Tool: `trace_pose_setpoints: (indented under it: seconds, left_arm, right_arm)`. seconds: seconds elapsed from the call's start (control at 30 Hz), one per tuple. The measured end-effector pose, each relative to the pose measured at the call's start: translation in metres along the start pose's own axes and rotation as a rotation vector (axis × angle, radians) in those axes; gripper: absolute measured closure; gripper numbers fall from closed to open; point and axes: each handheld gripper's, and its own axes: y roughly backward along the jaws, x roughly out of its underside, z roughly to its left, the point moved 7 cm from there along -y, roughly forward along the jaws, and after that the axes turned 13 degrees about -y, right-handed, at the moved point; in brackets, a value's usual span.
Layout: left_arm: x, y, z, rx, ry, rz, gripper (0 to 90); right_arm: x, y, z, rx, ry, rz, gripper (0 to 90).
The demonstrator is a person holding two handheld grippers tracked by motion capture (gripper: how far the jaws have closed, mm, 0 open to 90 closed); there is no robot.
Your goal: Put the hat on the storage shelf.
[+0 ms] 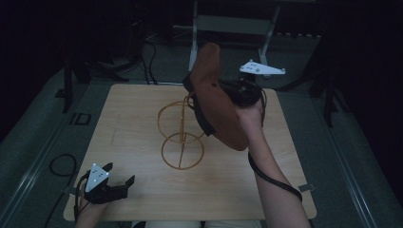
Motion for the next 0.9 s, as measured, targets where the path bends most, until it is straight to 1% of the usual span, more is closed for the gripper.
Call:
trace_pose_setpoints:
  seconds: [0.07, 0.17, 0.2, 0.23, 0.27, 0.3, 0.37, 0.4, 0.43, 0.5, 0.53, 0.6, 0.63, 0.67, 0.73, 0.77, 0.8, 0.83, 0.87, 0.9]
  left_arm:
    - [0.001, 0.000, 0.003, -0.009, 0.023, 0.005, 2.9]
    - [0.004, -0.001, 0.005, -0.015, 0.028, 0.011, 2.9]
    - [0.004, 0.000, 0.006, -0.015, 0.036, 0.003, 2.9]
    - [0.004, 0.000, 0.006, -0.017, 0.041, 0.003, 2.9]
    - [0.003, 0.000, 0.008, -0.026, 0.038, 0.004, 2.9]
    - [0.002, 0.001, 0.009, -0.032, 0.046, -0.008, 2.9]
    - [0.003, 0.001, 0.011, -0.041, 0.057, -0.007, 2.9]
    - [0.003, 0.001, 0.011, -0.041, 0.057, -0.007, 2.9]
    - [0.004, 0.001, 0.012, -0.040, 0.069, -0.010, 2.9]
    - [0.004, 0.001, 0.012, -0.040, 0.073, -0.007, 2.9]
    - [0.005, 0.002, 0.013, -0.042, 0.076, -0.008, 2.9]
    - [0.004, 0.002, 0.013, -0.043, 0.086, -0.012, 2.9]
    - [0.005, 0.002, 0.013, -0.041, 0.086, -0.009, 2.9]
    - [0.005, 0.002, 0.013, -0.039, 0.088, -0.009, 2.9]
    - [0.005, 0.002, 0.014, -0.042, 0.094, -0.009, 2.9]
    - [0.005, 0.002, 0.014, -0.042, 0.094, -0.009, 2.9]
    - [0.005, 0.002, 0.014, -0.042, 0.096, -0.011, 2.9]
    - [0.005, 0.002, 0.014, -0.043, 0.098, -0.011, 2.9]
    - [0.005, 0.002, 0.014, -0.049, 0.101, -0.010, 2.9]
    - [0.005, 0.002, 0.014, -0.047, 0.102, -0.010, 3.0]
  right_arm:
    - [0.004, -0.009, 0.006, -0.013, 0.008, 0.027, 87.7]
    - [0.011, -0.024, 0.013, -0.030, 0.015, 0.081, 87.4]
    - [0.013, -0.028, 0.014, -0.034, 0.017, 0.097, 87.2]
    - [0.016, -0.033, 0.015, -0.034, 0.022, 0.114, 87.2]
    - [0.019, -0.038, 0.016, -0.030, 0.027, 0.131, 87.2]
    - [0.023, -0.042, 0.017, -0.032, 0.029, 0.145, 87.1]
    - [0.030, -0.052, 0.018, -0.035, 0.025, 0.168, 87.0]
    - [0.030, -0.052, 0.018, -0.035, 0.025, 0.168, 87.0]
    - [0.036, -0.059, 0.018, -0.039, 0.018, 0.187, 86.7]
    - [0.038, -0.062, 0.018, -0.041, 0.019, 0.195, 86.4]
    - [0.042, -0.066, 0.018, -0.040, 0.021, 0.209, 85.8]
    - [0.047, -0.071, 0.020, -0.042, 0.032, 0.220, 79.5]
    - [0.047, -0.072, 0.022, -0.056, 0.030, 0.216, 71.6]
    - [0.047, -0.073, 0.023, -0.065, 0.033, 0.209, 68.3]
    - [0.051, -0.077, 0.025, -0.047, 0.059, 0.225, 61.1]
    - [0.051, -0.077, 0.025, -0.047, 0.059, 0.225, 61.1]
    - [0.056, -0.080, 0.028, -0.029, 0.096, 0.238, 52.0]
    - [0.056, -0.080, 0.028, -0.029, 0.096, 0.238, 52.0]
    - [0.060, -0.083, 0.029, 0.002, 0.133, 0.255, 47.6]
    - [0.061, -0.084, 0.031, 0.004, 0.142, 0.253, 44.6]
